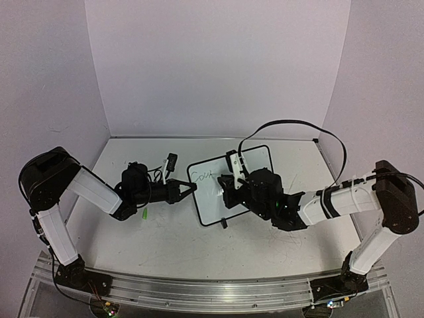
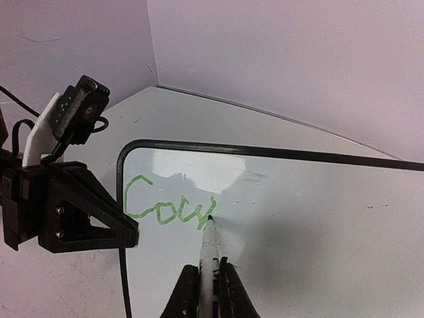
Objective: Write a sentence on the whiteboard
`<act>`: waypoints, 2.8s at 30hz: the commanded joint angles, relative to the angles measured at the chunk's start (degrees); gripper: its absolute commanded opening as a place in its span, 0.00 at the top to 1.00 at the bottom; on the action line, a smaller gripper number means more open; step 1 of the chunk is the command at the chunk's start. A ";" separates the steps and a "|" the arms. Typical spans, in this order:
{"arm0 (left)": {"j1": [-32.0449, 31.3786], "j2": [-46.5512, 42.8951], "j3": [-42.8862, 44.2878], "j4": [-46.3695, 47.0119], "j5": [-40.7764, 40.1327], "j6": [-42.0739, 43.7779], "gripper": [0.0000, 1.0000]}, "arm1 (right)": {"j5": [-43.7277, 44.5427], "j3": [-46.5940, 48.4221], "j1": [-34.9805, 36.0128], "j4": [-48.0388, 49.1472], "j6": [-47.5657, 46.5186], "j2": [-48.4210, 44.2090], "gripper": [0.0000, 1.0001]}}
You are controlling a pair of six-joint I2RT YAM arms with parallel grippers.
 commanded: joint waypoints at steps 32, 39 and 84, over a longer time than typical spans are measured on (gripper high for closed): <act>0.24 0.18 0.21 -3.52 -0.72 0.04 1.00 | 2.90 4.63 -1.54 -6.88 -0.41 -3.04 1.00; 0.24 0.01 0.48 -3.84 -0.75 0.40 1.00 | 2.81 4.07 -1.52 -7.32 0.61 -3.02 1.00; 0.17 -1.19 0.65 -3.99 -0.59 0.22 1.00 | -0.02 3.27 -1.62 -6.89 0.45 -1.61 1.00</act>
